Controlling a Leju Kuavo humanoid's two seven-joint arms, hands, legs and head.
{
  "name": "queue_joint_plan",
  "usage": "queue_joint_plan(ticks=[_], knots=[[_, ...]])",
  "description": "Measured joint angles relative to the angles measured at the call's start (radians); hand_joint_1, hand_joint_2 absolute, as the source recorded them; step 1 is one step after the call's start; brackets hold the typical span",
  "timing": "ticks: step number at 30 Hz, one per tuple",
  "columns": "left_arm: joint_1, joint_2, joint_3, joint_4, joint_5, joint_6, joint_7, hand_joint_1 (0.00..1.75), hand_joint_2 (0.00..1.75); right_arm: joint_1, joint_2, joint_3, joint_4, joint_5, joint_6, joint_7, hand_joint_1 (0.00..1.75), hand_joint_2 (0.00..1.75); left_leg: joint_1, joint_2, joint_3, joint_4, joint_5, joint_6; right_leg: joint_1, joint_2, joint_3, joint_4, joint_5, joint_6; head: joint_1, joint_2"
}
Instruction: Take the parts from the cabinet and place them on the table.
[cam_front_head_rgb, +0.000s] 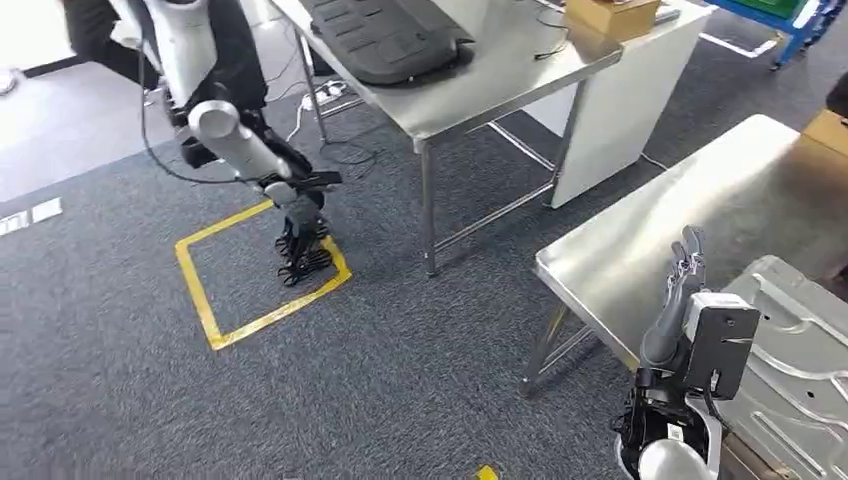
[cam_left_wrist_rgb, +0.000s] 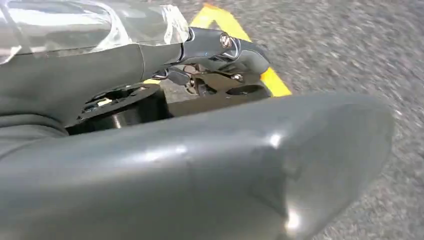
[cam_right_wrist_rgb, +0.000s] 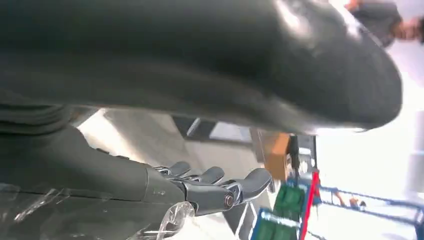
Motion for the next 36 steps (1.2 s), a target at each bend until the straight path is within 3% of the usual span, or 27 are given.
queue_joint_plan(ticks=[1,2,3,7,8,9,10,11,12,13,14,16,17,18,21,22,23,24,26,27,28,29,31,32,33,34,36], knots=[[-0.002,0.000,0.000,0.000,-0.002,-0.001,0.000,0.00,0.00,0.000,0.000,0.000,0.000,0.000,0.000,0.000,0.00,0.00,0.001,0.022,0.083,-0.121,0.026,-0.001,0.000,-0.010,-0.011,0.000,0.009,0.005,0.000,0.000],[-0.008,0.000,0.000,0.000,-0.002,-0.001,0.000,0.00,0.00,-0.001,0.000,0.000,-0.002,0.000,0.000,0.000,0.00,0.00,0.001,0.075,0.162,-0.223,0.035,-0.001,0.000,-0.020,-0.013,0.004,0.016,0.013,0.000,0.000],[-0.013,-0.002,0.000,-0.001,-0.002,-0.001,0.000,0.00,0.00,0.001,0.000,0.000,-0.004,0.001,0.000,-0.001,0.00,0.00,-0.007,0.087,0.153,-0.231,0.050,0.006,0.007,-0.033,-0.015,0.003,0.019,0.019,0.002,0.000],[-0.005,-0.002,-0.001,-0.001,-0.002,-0.001,-0.002,0.00,0.00,-0.003,0.002,0.001,-0.007,0.002,0.000,-0.002,0.00,0.00,-0.031,0.044,0.124,-0.230,0.085,0.057,-0.018,-0.069,-0.014,-0.006,0.047,0.054,0.002,0.000],[-0.003,-0.002,-0.001,-0.002,-0.002,-0.001,-0.002,0.00,0.00,-0.003,0.002,0.000,-0.007,0.001,0.000,-0.002,0.00,0.00,-0.025,0.036,0.119,-0.230,0.100,0.068,-0.023,-0.017,-0.027,0.015,0.009,0.060,0.002,0.000],[-0.003,0.001,-0.001,-0.001,-0.002,0.000,0.000,0.00,0.00,-0.001,0.002,0.002,-0.008,0.002,0.000,-0.003,0.00,0.00,-0.025,0.027,0.107,-0.230,0.110,0.076,-0.021,0.031,-0.051,0.075,-0.057,0.058,0.002,0.000],[-0.004,0.001,-0.001,-0.001,-0.002,-0.001,0.000,0.00,0.00,0.001,0.001,0.001,-0.009,0.002,0.000,-0.002,0.00,0.00,-0.026,0.017,0.094,-0.228,0.120,0.083,-0.018,0.055,-0.081,0.164,-0.123,0.056,0.003,0.000],[-0.005,-0.001,-0.002,-0.001,-0.002,-0.001,0.000,0.00,0.00,0.001,0.001,0.001,-0.009,0.001,0.000,-0.001,0.00,0.00,-0.030,0.005,0.081,-0.228,0.130,0.087,-0.013,0.067,-0.110,0.259,-0.174,0.055,0.002,0.000],[-0.004,-0.002,-0.002,-0.001,-0.002,-0.001,0.000,0.00,0.00,0.001,0.001,0.002,-0.009,0.002,0.000,-0.001,0.00,0.00,-0.034,-0.007,0.070,-0.227,0.138,0.088,-0.008,0.069,-0.126,0.327,-0.199,0.051,0.002,0.000],[-0.004,-0.002,-0.003,-0.001,-0.003,-0.001,0.000,0.00,0.00,0.002,0.001,0.002,-0.009,0.001,0.000,0.000,0.00,0.00,-0.036,-0.020,0.059,-0.227,0.142,0.089,-0.005,0.070,-0.123,0.351,-0.198,0.048,0.002,0.000],[-0.003,-0.002,-0.003,-0.001,-0.003,0.000,0.000,0.00,0.00,0.002,0.001,0.002,-0.009,0.001,0.000,0.000,0.00,0.00,-0.038,-0.034,0.050,-0.225,0.148,0.090,-0.002,0.070,-0.095,0.322,-0.175,0.043,0.002,0.000],[-0.002,-0.001,-0.004,-0.001,-0.006,0.002,-0.001,0.00,0.00,0.002,0.001,0.002,-0.009,0.002,0.000,0.002,0.00,0.00,-0.040,-0.060,0.039,-0.222,0.158,0.086,0.001,0.082,0.033,0.137,-0.108,0.031,0.002,0.000],[-0.002,-0.002,-0.006,-0.001,-0.011,0.002,-0.002,0.00,0.00,0.001,0.001,0.002,-0.009,0.002,0.000,0.002,0.00,0.00,-0.040,-0.072,0.035,-0.216,0.160,0.083,0.000,0.119,0.103,0.030,-0.090,0.025,0.002,0.000],[-0.003,-0.002,-0.009,-0.001,-0.015,0.003,-0.002,0.00,0.00,-0.002,0.001,0.002,-0.009,0.002,0.000,0.002,0.00,0.00,-0.043,-0.079,0.025,-0.210,0.162,0.079,0.001,0.155,0.133,-0.020,-0.107,0.020,0.002,0.000],[-0.004,-0.002,-0.018,-0.001,-0.020,0.003,-0.003,0.00,0.00,-0.003,0.001,0.003,-0.009,0.003,0.000,0.005,0.00,0.00,-0.040,-0.107,0.014,-0.205,0.175,0.061,0.010,0.125,0.118,-0.008,-0.099,0.013,0.002,0.000],[-0.003,0.001,-0.019,-0.001,-0.020,0.003,-0.003,0.00,0.00,-0.003,0.001,0.003,-0.009,0.003,0.000,0.004,0.00,0.00,-0.047,-0.118,0.007,-0.203,0.178,0.056,0.000,0.112,0.117,-0.014,-0.093,0.004,0.000,0.000],[-0.001,0.002,-0.020,-0.001,-0.020,0.003,-0.003,0.00,0.00,-0.005,0.002,0.003,-0.010,0.003,0.000,0.005,0.00,0.00,-0.044,-0.077,0.000,-0.182,0.161,0.054,-0.002,0.100,0.116,-0.016,-0.088,-0.001,0.000,0.000],[-0.002,0.002,-0.022,-0.001,-0.021,0.003,-0.003,0.00,0.00,-0.006,0.002,0.004,-0.009,0.002,0.000,0.006,0.00,0.00,-0.043,-0.038,-0.024,-0.133,0.124,0.046,-0.001,0.089,0.113,-0.015,-0.086,-0.009,-0.009,0.000],[-0.005,0.002,-0.025,-0.001,-0.021,0.003,-0.003,0.00,0.00,-0.006,0.002,0.004,-0.009,0.002,0.000,0.006,0.00,0.00,-0.029,-0.014,-0.103,0.044,0.033,0.029,0.003,0.061,0.109,-0.015,-0.085,-0.011,-0.012,0.000],[-0.005,0.002,-0.025,-0.001,-0.021,0.003,-0.003,0.00,0.00,-0.006,0.001,0.004,-0.009,0.000,0.001,0.008,0.00,0.00,-0.024,-0.012,-0.139,0.129,0.004,0.023,0.003,0.047,0.108,-0.015,-0.085,-0.011,-0.012,0.000],[-0.004,0.002,-0.027,-0.001,-0.022,0.003,-0.003,0.00,0.00,-0.008,0.001,0.005,-0.009,-0.001,0.002,0.009,0.00,0.00,-0.019,-0.011,-0.152,0.164,0.003,0.019,0.003,0.033,0.108,-0.015,-0.085,-0.011,-0.012,0.000],[-0.003,0.002,-0.027,-0.001,-0.022,0.003,-0.003,0.00,0.00,-0.011,0.001,0.008,-0.008,-0.003,0.003,0.011,0.00,0.00,-0.014,-0.010,-0.141,0.143,0.023,0.016,0.003,0.022,0.108,-0.014,-0.085,-0.011,-0.012,0.000],[-0.003,0.002,-0.028,-0.001,-0.022,0.003,-0.003,0.00,0.00,-0.019,0.002,0.014,-0.008,-0.004,0.003,0.014,0.00,0.00,-0.010,0.006,-0.052,-0.017,0.103,0.014,0.003,0.001,0.111,-0.014,-0.088,-0.006,-0.013,0.000],[-0.005,0.002,-0.029,-0.001,-0.022,0.003,-0.003,0.00,0.00,-0.024,0.002,0.016,-0.008,-0.006,0.004,0.016,0.00,0.00,-0.011,0.033,0.010,-0.132,0.143,0.018,0.003,-0.010,0.116,-0.014,-0.091,-0.002,-0.013,0.000],[-0.008,0.002,-0.030,-0.001,-0.022,0.003,-0.003,0.00,0.00,-0.028,0.002,0.017,-0.008,-0.006,0.004,0.017,0.00,0.00,-0.020,0.070,0.046,-0.198,0.134,0.024,0.007,-0.019,0.117,-0.014,-0.094,0.004,-0.013,0.000],[-0.007,0.002,-0.032,-0.001,-0.022,0.003,-0.003,0.00,0.00,-0.033,0.002,0.019,-0.008,-0.007,0.005,0.019,0.00,0.00,-0.030,0.063,0.041,-0.185,0.146,0.039,0.008,-0.027,0.117,-0.017,-0.094,0.009,-0.010,0.000],[-0.006,0.002,-0.034,-0.001,-0.023,0.003,-0.003,0.00,0.00,-0.042,0.002,0.026,-0.004,-0.010,0.006,0.022,0.00,0.00,-0.034,0.052,0.032,-0.192,0.139,0.049,0.008,-0.042,0.121,-0.015,-0.096,0.019,-0.015,0.000]])
